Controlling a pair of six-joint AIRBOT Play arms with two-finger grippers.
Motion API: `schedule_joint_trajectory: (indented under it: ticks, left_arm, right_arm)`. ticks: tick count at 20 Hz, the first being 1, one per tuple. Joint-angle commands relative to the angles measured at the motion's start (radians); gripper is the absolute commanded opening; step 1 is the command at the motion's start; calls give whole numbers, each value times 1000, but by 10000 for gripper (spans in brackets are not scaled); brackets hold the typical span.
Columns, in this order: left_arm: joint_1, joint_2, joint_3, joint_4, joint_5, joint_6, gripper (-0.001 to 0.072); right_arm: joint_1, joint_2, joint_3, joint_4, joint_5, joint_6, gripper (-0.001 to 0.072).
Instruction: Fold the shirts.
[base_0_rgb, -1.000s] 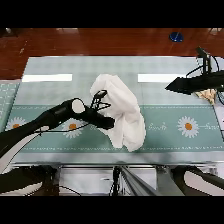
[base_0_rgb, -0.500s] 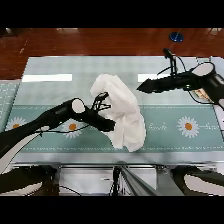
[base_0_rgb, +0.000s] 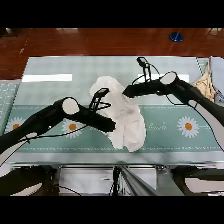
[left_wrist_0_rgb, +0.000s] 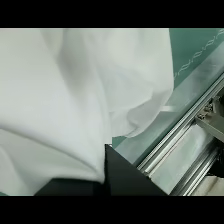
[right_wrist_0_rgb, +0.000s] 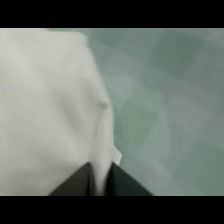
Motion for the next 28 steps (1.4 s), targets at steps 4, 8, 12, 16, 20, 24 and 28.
schedule_joint_trajectory:
  ticks: [4,8,12,16,20,24,28]
  left_arm:
    - [19,142,18,55,2,2,18]
    - [129,365,185,214,2,-79,17]
    - [279,565,497,373,2,-134,17]
    - [338,651,766,435,-2,-133,17]
    - [338,665,900,435,-157,-206,17]
    - [338,674,907,388,-433,-358,17]
    - [338,673,879,301,-620,-493,16]
  right_arm:
    - [-11,76,54,6,5,-51,24]
    - [-116,344,215,-8,56,-37,23]
    - [-183,559,398,-147,63,131,23]
    - [-183,705,528,-283,77,291,23]
    - [-183,813,579,-435,241,440,23]
    - [-183,899,579,-480,487,563,23]
    - [-183,908,579,-479,732,675,23]
